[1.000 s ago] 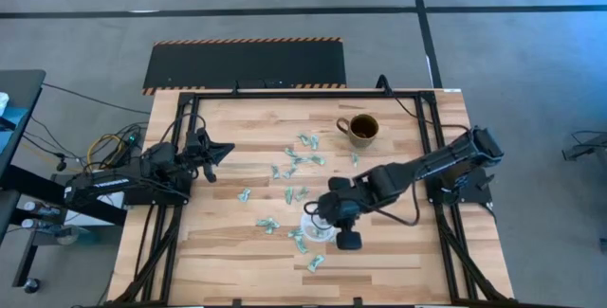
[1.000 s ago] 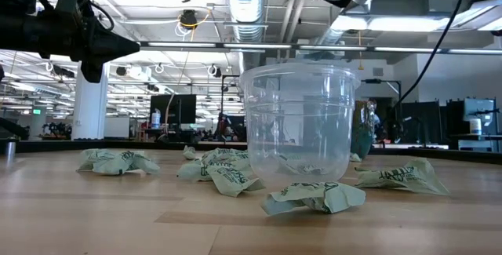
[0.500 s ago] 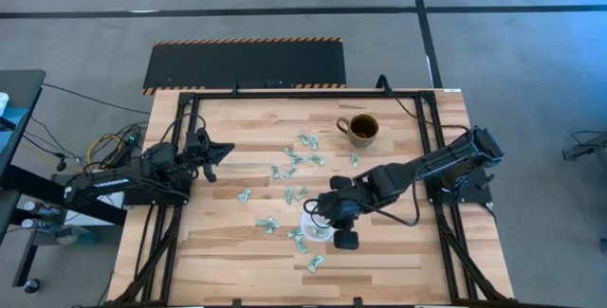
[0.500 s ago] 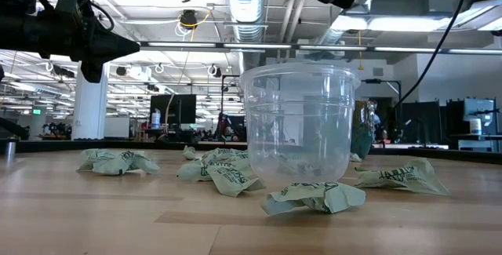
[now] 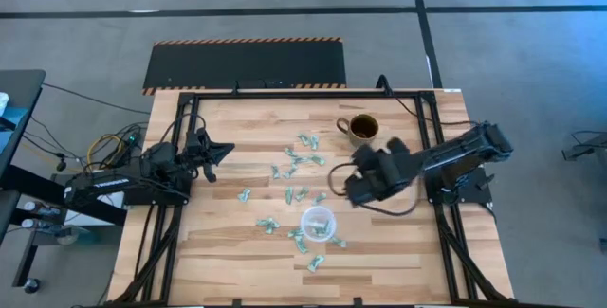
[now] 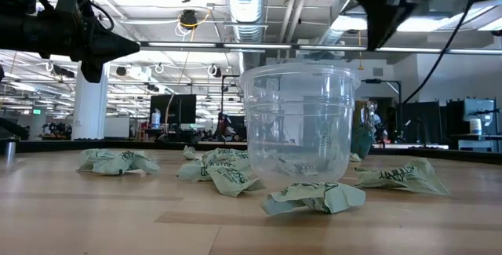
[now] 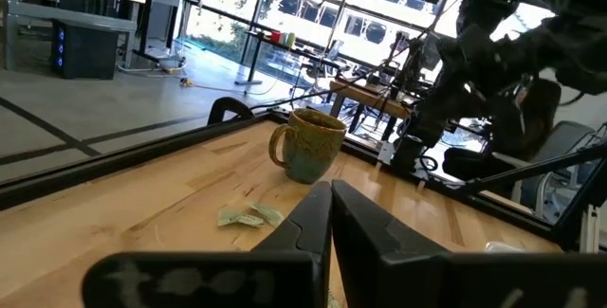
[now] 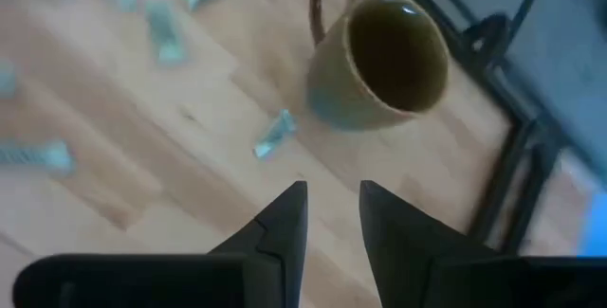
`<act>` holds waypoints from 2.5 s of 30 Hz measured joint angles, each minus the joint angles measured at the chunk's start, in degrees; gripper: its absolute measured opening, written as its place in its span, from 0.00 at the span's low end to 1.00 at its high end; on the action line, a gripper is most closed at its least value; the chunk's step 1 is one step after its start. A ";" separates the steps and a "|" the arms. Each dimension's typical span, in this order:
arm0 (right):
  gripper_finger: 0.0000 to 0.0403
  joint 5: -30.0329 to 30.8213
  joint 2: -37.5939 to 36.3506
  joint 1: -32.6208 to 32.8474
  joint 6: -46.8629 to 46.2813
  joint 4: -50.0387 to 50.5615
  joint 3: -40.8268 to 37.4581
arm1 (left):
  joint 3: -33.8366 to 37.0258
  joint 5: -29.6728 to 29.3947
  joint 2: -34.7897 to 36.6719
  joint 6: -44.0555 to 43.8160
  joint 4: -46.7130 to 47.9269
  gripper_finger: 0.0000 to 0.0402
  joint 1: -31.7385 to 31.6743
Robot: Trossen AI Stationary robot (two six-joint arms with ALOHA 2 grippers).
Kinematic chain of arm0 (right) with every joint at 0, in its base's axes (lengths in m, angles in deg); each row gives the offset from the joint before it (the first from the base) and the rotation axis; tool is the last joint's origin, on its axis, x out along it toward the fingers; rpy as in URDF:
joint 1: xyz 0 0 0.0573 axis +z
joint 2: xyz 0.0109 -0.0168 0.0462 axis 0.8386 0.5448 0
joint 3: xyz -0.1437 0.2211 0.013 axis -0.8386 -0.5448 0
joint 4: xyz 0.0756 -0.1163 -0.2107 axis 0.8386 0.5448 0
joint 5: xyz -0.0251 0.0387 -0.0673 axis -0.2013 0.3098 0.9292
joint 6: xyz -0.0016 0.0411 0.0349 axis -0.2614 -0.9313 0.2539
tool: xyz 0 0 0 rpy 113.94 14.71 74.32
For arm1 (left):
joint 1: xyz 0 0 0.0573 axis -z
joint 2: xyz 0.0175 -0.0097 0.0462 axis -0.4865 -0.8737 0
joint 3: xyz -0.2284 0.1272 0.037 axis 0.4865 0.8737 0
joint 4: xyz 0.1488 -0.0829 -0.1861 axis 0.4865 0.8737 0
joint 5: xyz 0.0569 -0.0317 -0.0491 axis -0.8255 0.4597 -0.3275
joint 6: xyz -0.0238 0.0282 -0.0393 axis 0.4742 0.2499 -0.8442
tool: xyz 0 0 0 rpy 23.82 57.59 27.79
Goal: Pick and place Stevia / Truvia into bins
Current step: Put the green stevia packet into the transparent container
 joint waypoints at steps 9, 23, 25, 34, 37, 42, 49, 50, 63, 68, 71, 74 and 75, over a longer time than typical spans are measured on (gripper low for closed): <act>0.23 -3.02 -19.52 2.75 -10.78 -34.57 -28.71 | 0.00 0.04 0.00 0.00 0.15 0.00 0.00; 0.23 -0.65 -8.84 -5.90 -16.36 -49.76 -36.72 | 0.00 0.17 -0.01 -0.02 0.31 0.00 -0.01; 0.23 -0.69 -6.28 -7.42 -16.34 -50.76 -36.72 | 0.00 0.15 0.00 -0.04 0.31 0.00 -0.02; 0.37 -1.36 2.06 -11.60 -11.57 -61.11 -36.72 | 0.00 0.18 0.00 -1.52 0.36 0.00 -0.01; 0.46 -1.36 3.96 -12.78 -11.60 -62.69 -36.70 | 0.00 0.20 0.00 -1.70 0.35 0.00 -0.02; 0.58 -1.55 6.86 -14.13 -11.59 -63.12 -36.12 | 0.00 0.20 -0.01 -2.23 0.35 0.00 0.00; 0.60 -0.63 11.44 -14.63 -10.91 -60.32 -32.69 | 0.00 0.20 0.00 -2.34 0.37 0.00 -0.01; 0.59 -0.56 12.01 -14.57 -10.95 -59.52 -32.14 | 0.00 0.20 0.00 -2.34 0.37 0.00 -0.01; 0.26 -0.24 13.21 -13.81 -11.17 -56.50 -29.51 | 0.00 0.22 -0.02 -2.36 0.39 0.00 -0.02; 0.07 -0.66 13.19 -12.61 -10.47 -56.50 -29.55 | 0.00 0.23 -0.02 -2.36 0.39 0.00 0.00; 0.02 -2.10 11.94 -11.54 -8.09 -55.39 -29.38 | 0.00 0.22 -0.02 -2.34 0.39 0.00 -0.02; 0.03 -3.78 9.24 -10.31 -7.06 -53.01 -28.31 | 0.00 0.23 -0.01 -2.34 0.39 0.00 0.00; 0.03 -3.58 7.70 -9.85 -7.04 -51.89 -27.67 | 0.00 0.22 0.00 -2.30 0.39 0.00 -0.02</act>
